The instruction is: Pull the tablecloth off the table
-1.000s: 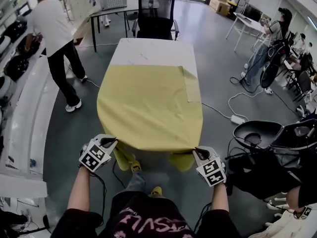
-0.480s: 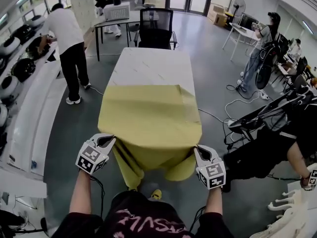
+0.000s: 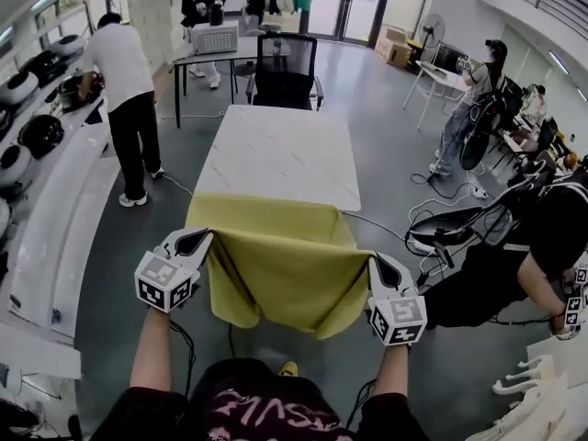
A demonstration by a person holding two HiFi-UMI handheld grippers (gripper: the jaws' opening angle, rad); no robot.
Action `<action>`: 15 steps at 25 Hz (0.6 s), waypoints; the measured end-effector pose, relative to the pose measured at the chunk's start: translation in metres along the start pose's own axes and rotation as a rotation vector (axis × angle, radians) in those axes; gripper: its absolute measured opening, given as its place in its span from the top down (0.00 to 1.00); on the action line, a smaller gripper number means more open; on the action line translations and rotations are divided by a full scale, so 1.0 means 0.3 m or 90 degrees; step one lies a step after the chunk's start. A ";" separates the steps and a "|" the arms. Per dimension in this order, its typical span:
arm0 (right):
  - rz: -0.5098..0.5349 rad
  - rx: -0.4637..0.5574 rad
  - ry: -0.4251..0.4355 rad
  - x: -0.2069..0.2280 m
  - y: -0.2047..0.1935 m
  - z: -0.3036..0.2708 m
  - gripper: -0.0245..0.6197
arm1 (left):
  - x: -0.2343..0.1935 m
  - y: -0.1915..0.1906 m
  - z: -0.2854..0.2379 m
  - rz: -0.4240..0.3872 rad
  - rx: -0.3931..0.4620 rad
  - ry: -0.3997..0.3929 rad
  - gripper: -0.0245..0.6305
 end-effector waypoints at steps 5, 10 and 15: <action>-0.003 0.039 -0.044 -0.001 0.088 -0.042 0.94 | -0.060 0.086 -0.016 -0.020 0.046 0.020 0.95; -0.018 0.072 -0.078 0.033 0.157 -0.084 0.94 | -0.097 0.144 -0.055 -0.022 0.073 0.020 0.95; -0.013 0.094 -0.095 0.056 0.220 -0.140 0.94 | -0.143 0.208 -0.091 -0.011 0.104 0.034 0.95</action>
Point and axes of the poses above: the fingertips, and each gripper's own axes: z backward along the fingers, x to its right, y out of its top, the point moved 2 cm from there along z, backward along the fingers, and after that the axes turned 12 degrees about x, right-handed, at the moved point
